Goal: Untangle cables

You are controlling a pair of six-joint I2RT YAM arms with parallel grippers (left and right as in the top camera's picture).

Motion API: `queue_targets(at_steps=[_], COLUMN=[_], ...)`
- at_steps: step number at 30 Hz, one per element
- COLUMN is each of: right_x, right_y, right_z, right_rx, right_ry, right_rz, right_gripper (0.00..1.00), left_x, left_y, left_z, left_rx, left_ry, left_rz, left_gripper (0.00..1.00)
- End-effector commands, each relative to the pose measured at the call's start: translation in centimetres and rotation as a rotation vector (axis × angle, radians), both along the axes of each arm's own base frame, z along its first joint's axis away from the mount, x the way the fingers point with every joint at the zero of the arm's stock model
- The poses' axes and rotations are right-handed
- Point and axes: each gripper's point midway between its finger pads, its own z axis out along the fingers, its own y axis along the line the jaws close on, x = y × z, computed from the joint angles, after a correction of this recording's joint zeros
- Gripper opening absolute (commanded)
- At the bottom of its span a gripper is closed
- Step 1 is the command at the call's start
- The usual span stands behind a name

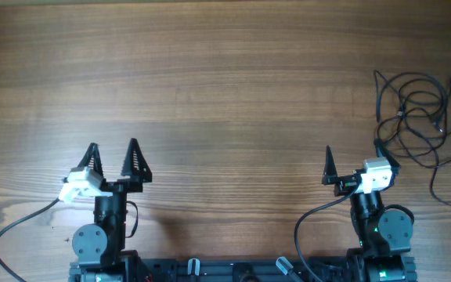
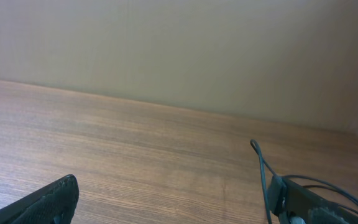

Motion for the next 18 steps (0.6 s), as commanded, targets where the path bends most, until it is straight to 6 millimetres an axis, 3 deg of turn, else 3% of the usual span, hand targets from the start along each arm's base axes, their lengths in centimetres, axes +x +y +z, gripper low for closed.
queue_targets(at_steps=[1,2,7,18], right_x=[-0.1,-0.1,-0.1,-0.1], right_y=[0.2,0.2,0.2,0.2], right_z=[0.3,0.3,0.3,0.3], right_rx=[-0.008,-0.008,-0.008,-0.008], right_ry=[-0.013,-0.013,-0.013,-0.013], right_rz=[0.011,0.011,0.011,0.011], right_gripper=[1.00,0.99,1.00,1.00], left_x=[0.1,0.2,0.2,0.2], left_y=[-1.3,-1.3,-1.3,-1.1], left_z=[-1.5,-3.0,-5.8,-5.7], left_rx=[0.218,0.213,0.203,0.144], left_ry=[0.047,0.107,0.221,0.221], left_rz=[-0.050,-0.056,-0.069,-0.060], left_gripper=[1.00,1.00,1.00,1.00])
